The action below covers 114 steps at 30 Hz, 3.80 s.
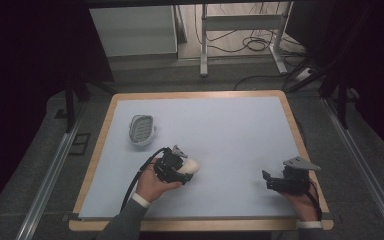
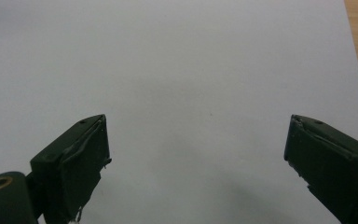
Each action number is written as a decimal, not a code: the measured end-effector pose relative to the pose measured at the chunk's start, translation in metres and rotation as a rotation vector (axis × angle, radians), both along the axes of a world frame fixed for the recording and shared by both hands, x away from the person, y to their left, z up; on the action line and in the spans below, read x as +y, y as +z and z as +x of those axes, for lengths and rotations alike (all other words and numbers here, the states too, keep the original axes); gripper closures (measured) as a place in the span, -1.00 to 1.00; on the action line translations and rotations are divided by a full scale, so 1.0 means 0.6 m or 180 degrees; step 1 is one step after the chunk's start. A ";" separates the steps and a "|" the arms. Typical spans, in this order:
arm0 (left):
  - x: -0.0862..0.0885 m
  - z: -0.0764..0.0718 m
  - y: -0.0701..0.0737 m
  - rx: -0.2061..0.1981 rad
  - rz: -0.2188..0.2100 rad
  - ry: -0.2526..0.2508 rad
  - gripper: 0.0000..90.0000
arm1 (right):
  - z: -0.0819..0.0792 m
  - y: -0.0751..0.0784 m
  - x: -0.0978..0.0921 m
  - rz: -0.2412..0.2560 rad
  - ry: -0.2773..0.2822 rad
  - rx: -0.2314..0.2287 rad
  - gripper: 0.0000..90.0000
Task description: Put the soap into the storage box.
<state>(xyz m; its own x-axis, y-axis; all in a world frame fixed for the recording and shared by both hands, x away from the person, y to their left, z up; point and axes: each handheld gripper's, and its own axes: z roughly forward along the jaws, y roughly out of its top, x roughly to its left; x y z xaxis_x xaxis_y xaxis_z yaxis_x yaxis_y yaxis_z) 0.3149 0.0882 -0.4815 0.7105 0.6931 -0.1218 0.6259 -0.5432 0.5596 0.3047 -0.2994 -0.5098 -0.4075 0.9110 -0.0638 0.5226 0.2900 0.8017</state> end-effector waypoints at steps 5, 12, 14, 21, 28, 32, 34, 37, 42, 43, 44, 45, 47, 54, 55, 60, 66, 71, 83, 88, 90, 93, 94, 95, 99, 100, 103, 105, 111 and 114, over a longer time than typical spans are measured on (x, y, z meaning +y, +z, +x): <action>0.006 0.003 0.005 -0.0016 0.0008 0.0033 0.10 | 0.000 0.000 -0.001 0.0004 -0.0009 0.0005 -0.86; 0.016 0.004 0.016 -0.0075 0.0005 0.0059 0.10 | 0.000 0.000 -0.002 0.0013 -0.0016 0.0005 -0.86; 0.020 0.003 0.021 -0.0118 -0.0006 0.0065 0.10 | 0.000 0.001 -0.002 0.0018 0.0000 0.0001 -0.86; 0.033 0.004 0.034 -0.0180 -0.0034 0.0117 0.10 | -0.001 0.001 -0.002 0.0013 0.0002 -0.0007 -0.86; 0.047 0.011 0.044 -0.0192 -0.0023 0.0157 0.10 | -0.001 0.000 -0.001 0.0004 0.0004 -0.0002 -0.86; 0.051 0.014 0.047 -0.0211 -0.0012 0.0175 0.10 | 0.000 0.000 -0.002 0.0007 -0.0005 0.0004 -0.86; 0.053 0.016 0.048 -0.0211 -0.0002 0.0176 0.10 | 0.000 -0.001 -0.003 0.0001 -0.0010 0.0005 -0.86; 0.058 0.020 0.050 -0.0213 0.0017 0.0194 0.10 | 0.000 -0.001 -0.003 -0.0004 -0.0009 0.0007 -0.86; 0.067 0.025 0.051 -0.0242 0.0016 0.0251 0.10 | 0.000 -0.002 -0.003 -0.0008 -0.0009 0.0009 -0.86; 0.069 0.026 0.051 -0.0256 0.0012 0.0270 0.10 | 0.000 -0.002 -0.003 -0.0008 -0.0009 0.0009 -0.86; 0.071 0.028 0.052 -0.0255 0.0023 0.0279 0.10 | 0.000 -0.002 -0.003 -0.0013 -0.0012 0.0011 -0.86; 0.073 0.029 0.052 -0.0256 0.0021 0.0286 0.10 | 0.001 -0.002 -0.003 -0.0019 -0.0009 0.0013 -0.86; 0.076 0.032 0.053 -0.0253 0.0021 0.0305 0.10 | 0.001 -0.002 -0.002 -0.0018 -0.0014 0.0017 -0.86; 0.085 0.040 0.051 -0.0219 0.0025 0.0353 0.10 | 0.001 -0.002 -0.002 -0.0020 -0.0017 0.0017 -0.86; 0.086 0.042 0.051 -0.0216 0.0031 0.0353 0.10 | 0.001 -0.002 -0.002 -0.0019 -0.0016 0.0017 -0.86; 0.091 0.047 0.053 -0.0217 0.0059 0.0389 0.10 | 0.001 -0.002 -0.003 -0.0011 -0.0023 0.0018 -0.86; 0.099 0.052 0.061 -0.0244 0.0060 0.0422 0.10 | 0.001 -0.002 -0.004 -0.0010 -0.0027 0.0008 -0.86; 0.105 0.059 0.064 -0.0241 0.0049 0.0460 0.10 | 0.001 -0.002 -0.003 -0.0012 -0.0028 0.0012 -0.86; 0.114 0.070 0.074 -0.0257 0.0058 0.0502 0.10 | 0.001 -0.002 -0.004 -0.0012 -0.0034 0.0014 -0.86; 0.118 0.076 0.079 -0.0265 0.0058 0.0524 0.10 | 0.001 -0.002 -0.005 -0.0011 -0.0038 0.0017 -0.86; 0.120 0.079 0.080 -0.0272 0.0071 0.0545 0.10 | 0.001 -0.002 -0.006 -0.0014 -0.0045 0.0024 -0.86; 0.125 0.085 0.084 -0.0282 0.0091 0.0567 0.10 | 0.001 -0.003 -0.006 -0.0016 -0.0051 0.0031 -0.86; 0.126 0.086 0.084 -0.0293 0.0074 0.0589 0.10 | 0.001 -0.002 -0.006 -0.0016 -0.0051 0.0031 -0.86; 0.127 0.087 0.086 -0.0293 0.0072 0.0607 0.10 | 0.001 -0.002 -0.006 -0.0014 -0.0048 0.0029 -0.86; 0.133 0.094 0.090 -0.0314 0.0079 0.0648 0.10 | 0.001 -0.003 -0.006 -0.0021 -0.0050 0.0032 -0.86; 0.135 0.096 0.091 -0.0312 0.0076 0.0657 0.10 | 0.001 -0.003 -0.006 -0.0024 -0.0051 0.0034 -0.86; 0.138 0.101 0.091 -0.0309 0.0108 0.0688 0.10 | 0.002 -0.003 -0.005 -0.0026 -0.0053 0.0036 -0.86; 0.140 0.104 0.090 -0.0299 0.0116 0.0697 0.10 | 0.002 -0.003 -0.005 -0.0027 -0.0065 0.0045 -0.86; 0.147 0.114 0.090 -0.0278 0.0134 0.0747 0.10 | 0.001 -0.003 -0.006 -0.0017 -0.0053 0.0040 -0.86; 0.153 0.121 0.089 -0.0274 0.0103 0.0798 0.10 | 0.002 -0.004 -0.006 -0.0024 -0.0061 0.0047 -0.86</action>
<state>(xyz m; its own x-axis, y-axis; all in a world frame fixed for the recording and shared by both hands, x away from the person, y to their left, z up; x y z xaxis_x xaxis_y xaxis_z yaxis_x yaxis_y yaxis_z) 0.3876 0.1799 -0.4279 0.5228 0.8513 -0.0433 0.6941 -0.3957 0.6014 0.3057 -0.3029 -0.5119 -0.3910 0.9181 -0.0649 0.5399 0.2859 0.7917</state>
